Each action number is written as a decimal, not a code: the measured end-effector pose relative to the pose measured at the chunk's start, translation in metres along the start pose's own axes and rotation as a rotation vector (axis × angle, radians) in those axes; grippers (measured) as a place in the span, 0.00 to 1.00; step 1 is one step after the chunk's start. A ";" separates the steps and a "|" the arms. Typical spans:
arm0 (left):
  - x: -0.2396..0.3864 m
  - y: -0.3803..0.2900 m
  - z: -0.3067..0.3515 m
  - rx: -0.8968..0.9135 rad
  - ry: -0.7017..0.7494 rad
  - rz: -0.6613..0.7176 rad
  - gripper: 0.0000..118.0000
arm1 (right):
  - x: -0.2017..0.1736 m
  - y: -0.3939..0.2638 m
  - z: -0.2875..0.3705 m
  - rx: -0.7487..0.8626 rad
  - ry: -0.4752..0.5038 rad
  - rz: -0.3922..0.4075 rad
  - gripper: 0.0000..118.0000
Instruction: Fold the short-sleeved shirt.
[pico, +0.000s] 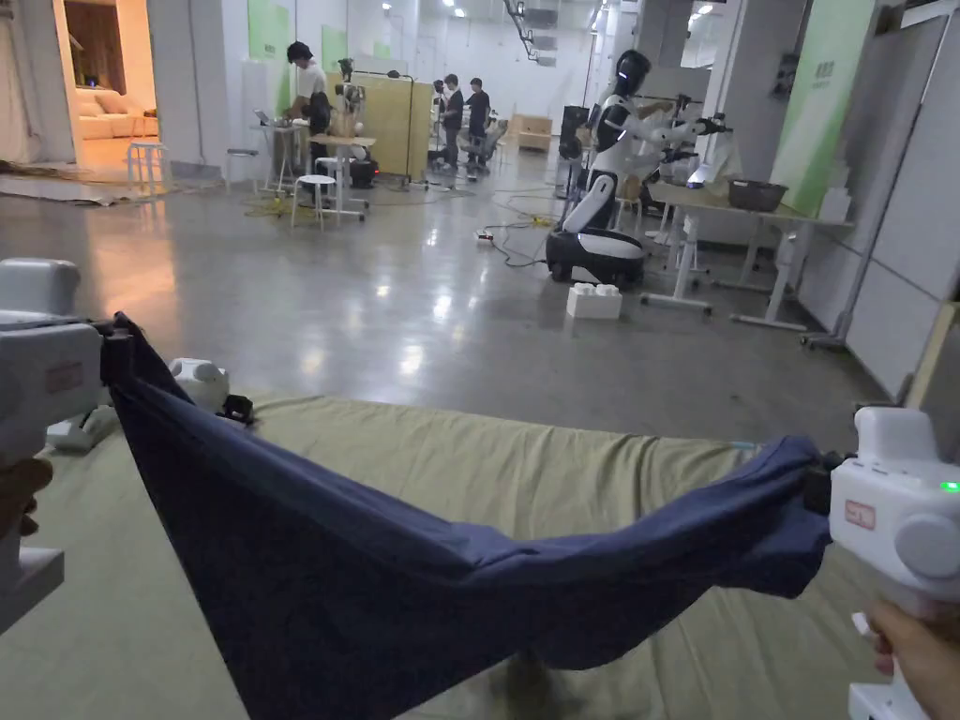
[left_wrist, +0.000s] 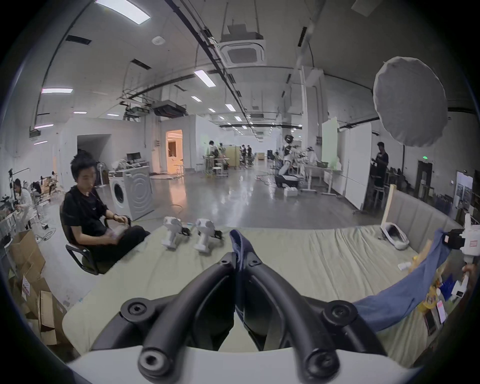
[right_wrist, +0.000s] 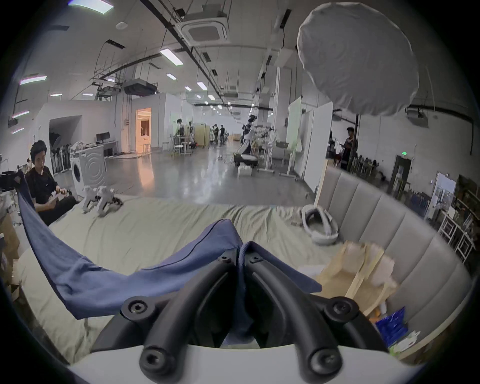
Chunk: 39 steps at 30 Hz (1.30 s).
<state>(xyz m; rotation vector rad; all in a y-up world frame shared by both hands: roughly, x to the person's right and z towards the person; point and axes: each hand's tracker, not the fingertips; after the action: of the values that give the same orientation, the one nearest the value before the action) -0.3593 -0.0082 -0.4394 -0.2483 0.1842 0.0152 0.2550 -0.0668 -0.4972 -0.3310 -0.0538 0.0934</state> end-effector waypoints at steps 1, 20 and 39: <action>-0.004 0.007 -0.001 0.006 0.011 0.008 0.06 | 0.000 0.012 -0.002 0.009 -0.007 0.002 0.05; 0.000 0.038 -0.082 0.006 0.076 0.011 0.05 | -0.022 0.096 -0.054 0.068 -0.085 0.023 0.05; 0.006 -0.230 -0.039 -0.274 0.002 -0.013 0.06 | -0.004 -0.173 -0.022 -0.228 -0.105 0.037 0.05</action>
<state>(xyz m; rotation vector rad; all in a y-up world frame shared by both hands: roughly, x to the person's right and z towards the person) -0.3516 -0.2406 -0.4218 -0.5224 0.1822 0.0276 0.2672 -0.2377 -0.4618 -0.5545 -0.1627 0.1417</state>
